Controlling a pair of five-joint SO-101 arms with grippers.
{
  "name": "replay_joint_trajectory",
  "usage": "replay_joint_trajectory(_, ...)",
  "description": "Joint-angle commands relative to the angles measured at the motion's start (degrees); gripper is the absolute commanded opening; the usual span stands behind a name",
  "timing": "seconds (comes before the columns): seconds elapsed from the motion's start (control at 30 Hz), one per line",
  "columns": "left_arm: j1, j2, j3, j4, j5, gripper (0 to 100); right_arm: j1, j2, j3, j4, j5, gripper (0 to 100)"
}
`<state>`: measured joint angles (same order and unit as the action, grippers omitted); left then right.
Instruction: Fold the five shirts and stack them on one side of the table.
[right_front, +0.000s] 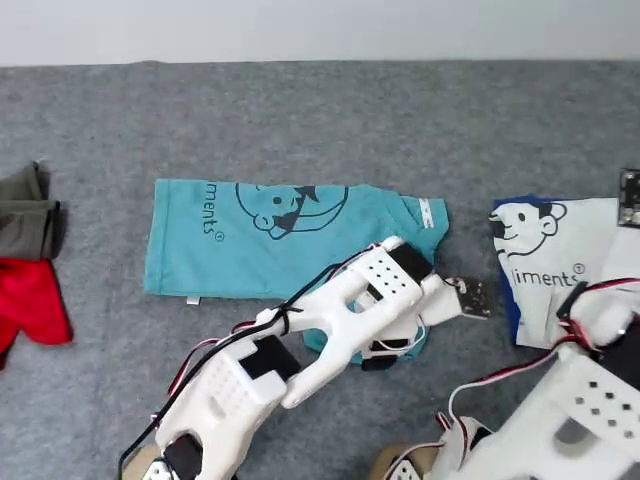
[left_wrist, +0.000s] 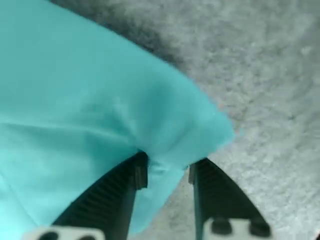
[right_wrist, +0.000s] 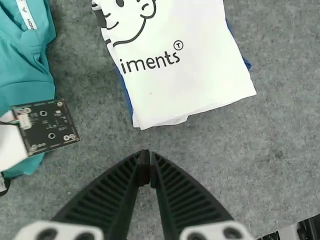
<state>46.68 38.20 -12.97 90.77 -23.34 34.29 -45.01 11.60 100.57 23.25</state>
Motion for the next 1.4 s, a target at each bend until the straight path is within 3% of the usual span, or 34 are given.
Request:
replay_joint_trajectory(0.0, -0.62, 0.88, -1.10, -1.76, 2.11, 12, 0.66, -1.10, -0.18, 2.15, 0.62, 1.2)
replay_joint_trajectory(0.17, -0.53, -0.70, -3.91, -0.70, 2.46, 1, 0.66, -1.10, -0.18, 2.15, 0.53, 1.2)
replay_joint_trajectory(0.37, -1.05, -6.95, -9.45, 3.69, 2.37, 1, 0.66, -1.10, -0.18, 2.24, 0.44, 1.2)
replay_joint_trajectory(0.63, -8.70, -9.93, -19.03, 4.22, 0.35, 1, 0.66, -1.10, -0.18, 2.24, 0.44, 1.2)
replay_joint_trajectory(0.93, -16.09, 3.34, -32.75, 3.87, -2.64, 1, 0.66, -1.19, -0.18, 2.33, 0.44, 1.2)
replay_joint_trajectory(1.13, -19.34, 12.31, -43.03, 5.10, -2.64, 12, 0.66, -1.19, -0.18, 2.33, 0.44, 1.2)
replay_joint_trajectory(1.37, -20.66, 17.93, -51.74, 5.98, -2.90, 13, 0.66, -1.19, -0.18, 2.33, 0.44, 1.2)
